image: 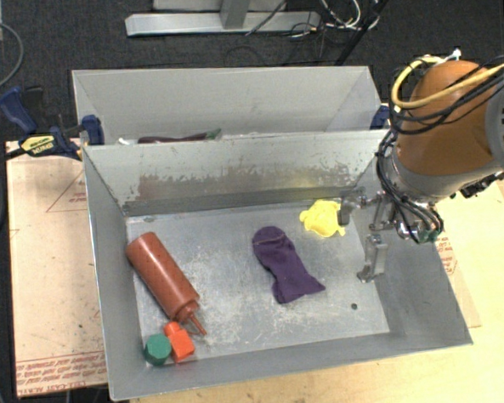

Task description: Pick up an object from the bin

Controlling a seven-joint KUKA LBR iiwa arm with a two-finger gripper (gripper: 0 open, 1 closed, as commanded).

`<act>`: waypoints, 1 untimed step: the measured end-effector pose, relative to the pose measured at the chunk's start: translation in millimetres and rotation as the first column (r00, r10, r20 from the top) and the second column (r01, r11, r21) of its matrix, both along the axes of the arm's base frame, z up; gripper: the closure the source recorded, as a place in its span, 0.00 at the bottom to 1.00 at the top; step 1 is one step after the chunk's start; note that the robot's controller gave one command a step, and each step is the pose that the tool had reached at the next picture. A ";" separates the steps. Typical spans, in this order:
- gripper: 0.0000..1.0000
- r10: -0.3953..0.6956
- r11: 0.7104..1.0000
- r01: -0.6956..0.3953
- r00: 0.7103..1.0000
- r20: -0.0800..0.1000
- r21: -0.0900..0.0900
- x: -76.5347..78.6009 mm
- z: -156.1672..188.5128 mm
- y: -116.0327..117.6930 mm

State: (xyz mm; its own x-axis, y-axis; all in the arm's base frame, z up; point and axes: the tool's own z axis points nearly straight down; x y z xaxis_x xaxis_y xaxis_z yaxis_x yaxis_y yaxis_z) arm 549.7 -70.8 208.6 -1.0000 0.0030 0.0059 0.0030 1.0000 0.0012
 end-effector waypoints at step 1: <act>0.00 0.002 1.000 -0.002 1.000 0.007 -0.001 1.2 4.7 0.3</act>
Offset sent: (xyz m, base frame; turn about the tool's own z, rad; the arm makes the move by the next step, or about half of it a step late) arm 0.0182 0.0479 -0.1186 -0.1829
